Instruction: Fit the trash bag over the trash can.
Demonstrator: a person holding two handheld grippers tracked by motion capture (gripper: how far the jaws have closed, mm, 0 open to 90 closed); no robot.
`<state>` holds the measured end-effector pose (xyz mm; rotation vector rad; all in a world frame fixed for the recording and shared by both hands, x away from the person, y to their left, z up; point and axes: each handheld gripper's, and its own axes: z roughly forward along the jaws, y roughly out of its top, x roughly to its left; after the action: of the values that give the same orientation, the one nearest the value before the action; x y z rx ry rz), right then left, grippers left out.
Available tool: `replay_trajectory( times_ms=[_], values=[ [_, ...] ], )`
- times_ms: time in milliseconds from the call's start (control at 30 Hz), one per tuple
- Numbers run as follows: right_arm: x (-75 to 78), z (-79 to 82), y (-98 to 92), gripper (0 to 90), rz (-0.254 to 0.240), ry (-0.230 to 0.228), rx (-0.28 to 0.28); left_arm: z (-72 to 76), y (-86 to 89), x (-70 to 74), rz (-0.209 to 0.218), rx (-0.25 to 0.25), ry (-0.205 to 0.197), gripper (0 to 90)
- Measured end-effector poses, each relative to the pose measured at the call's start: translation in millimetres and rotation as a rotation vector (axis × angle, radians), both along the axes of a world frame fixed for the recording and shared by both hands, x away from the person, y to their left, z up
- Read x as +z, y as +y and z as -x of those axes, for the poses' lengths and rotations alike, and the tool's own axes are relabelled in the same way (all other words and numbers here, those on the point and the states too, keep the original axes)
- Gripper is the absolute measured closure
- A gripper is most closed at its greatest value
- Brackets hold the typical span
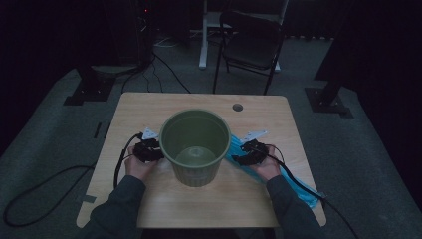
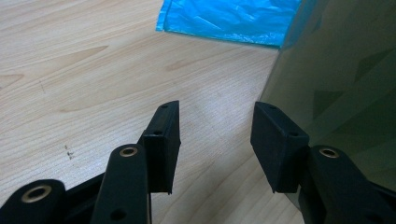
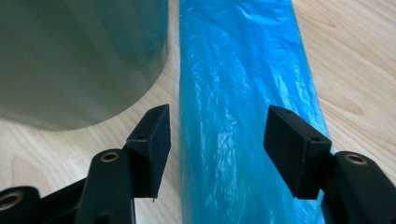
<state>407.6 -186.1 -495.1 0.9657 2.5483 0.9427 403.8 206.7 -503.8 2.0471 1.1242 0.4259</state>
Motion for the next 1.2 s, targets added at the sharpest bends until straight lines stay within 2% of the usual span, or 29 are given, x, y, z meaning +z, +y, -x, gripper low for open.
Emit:
replay_trajectory(
  times_ms=[167, 500, 533, 667, 867, 1133, 1200],
  values=[
    [-6.6, -5.2, 6.4, 38.5, -0.01, -0.001, 0.003, 0.0, -0.6, -0.1, -0.001, -0.004, -0.001, 52.7],
    [-22.0, -18.0, 10.9, 37.6, 0.022, 0.023, -0.022, 0.1, -2.0, -0.2, -0.003, -0.009, -0.001, 52.6],
    [-25.0, -19.9, 13.3, 36.6, 0.039, 0.03, -0.027, 0.2, -2.1, -0.2, -0.003, -0.009, 0.0, 52.6],
    [-27.5, -21.6, 19.4, 35.6, 0.054, 0.024, -0.019, 0.4, -2.0, 0.0, 0.0, -0.009, -0.002, 52.5],
    [-33.0, -26.1, 25.8, 34.0, 0.069, 0.045, -0.004, 0.5, -2.1, 0.2, 0.001, -0.011, -0.003, 52.4],
    [-33.7, -31.6, 22.6, 34.1, 0.075, 0.056, -0.03, 0.4, -3.1, -0.2, 0.001, -0.013, -0.002, 52.4],
    [-33.4, -38.5, 18.5, 37.7, 0.064, 0.074, -0.055, 0.6, -3.7, -0.1, 0.001, -0.017, -0.004, 52.4]
  ],
)
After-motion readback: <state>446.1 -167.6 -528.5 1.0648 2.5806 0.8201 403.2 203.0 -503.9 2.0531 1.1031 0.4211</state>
